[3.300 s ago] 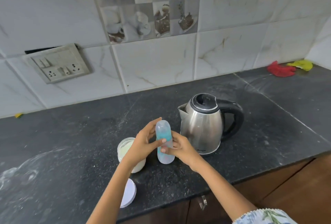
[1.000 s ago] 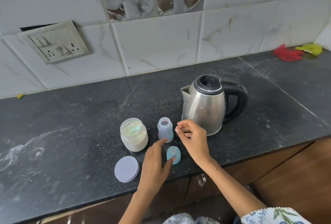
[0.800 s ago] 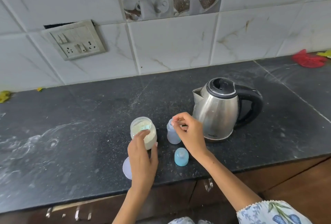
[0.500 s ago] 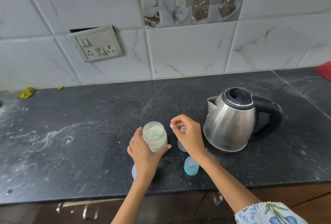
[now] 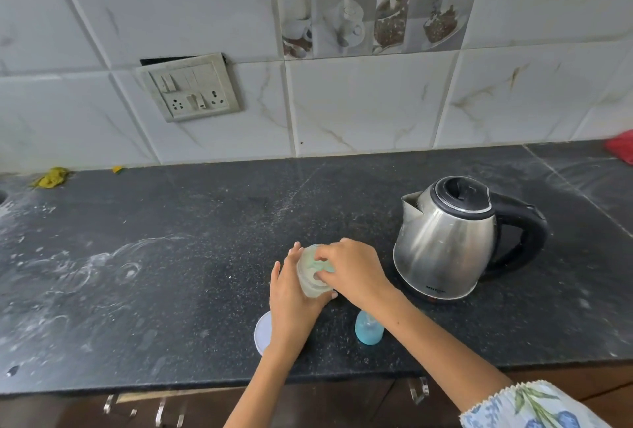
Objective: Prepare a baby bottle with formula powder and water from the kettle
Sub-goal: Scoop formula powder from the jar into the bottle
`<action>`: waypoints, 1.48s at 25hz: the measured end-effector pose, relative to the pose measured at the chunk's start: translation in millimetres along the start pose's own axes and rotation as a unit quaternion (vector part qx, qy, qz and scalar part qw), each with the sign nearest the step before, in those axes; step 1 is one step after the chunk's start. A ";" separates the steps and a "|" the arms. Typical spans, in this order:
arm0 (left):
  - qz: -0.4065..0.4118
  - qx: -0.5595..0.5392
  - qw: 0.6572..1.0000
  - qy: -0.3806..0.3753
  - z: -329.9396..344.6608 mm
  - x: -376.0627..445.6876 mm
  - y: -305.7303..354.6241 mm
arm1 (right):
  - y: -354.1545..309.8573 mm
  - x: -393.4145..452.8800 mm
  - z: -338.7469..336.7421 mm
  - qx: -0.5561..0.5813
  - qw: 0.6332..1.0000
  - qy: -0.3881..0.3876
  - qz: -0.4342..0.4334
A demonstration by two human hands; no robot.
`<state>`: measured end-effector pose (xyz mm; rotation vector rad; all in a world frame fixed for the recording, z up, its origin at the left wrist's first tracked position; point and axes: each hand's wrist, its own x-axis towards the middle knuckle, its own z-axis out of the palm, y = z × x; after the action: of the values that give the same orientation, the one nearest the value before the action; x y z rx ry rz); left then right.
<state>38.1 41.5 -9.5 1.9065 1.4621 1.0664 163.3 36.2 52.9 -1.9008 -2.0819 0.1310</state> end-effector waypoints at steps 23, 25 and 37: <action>0.041 0.045 0.998 0.005 -10.7 8.1 -11.9 | 43.4 -14.7 5.5 -0.039 0.975 0.079 -0.202; 0.048 0.048 0.998 0.005 -10.3 7.4 -10.1 | 40.8 -10.5 2.3 -0.020 0.979 0.086 -0.186; 0.098 0.074 0.992 -0.009 -2.3 1.0 -20.2 | 15.8 -8.8 -10.7 -0.168 0.966 -0.109 -0.165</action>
<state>25.1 48.2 -23.7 2.1952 1.4011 1.0481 182.1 27.8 57.1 -1.7425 -2.6839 -0.1018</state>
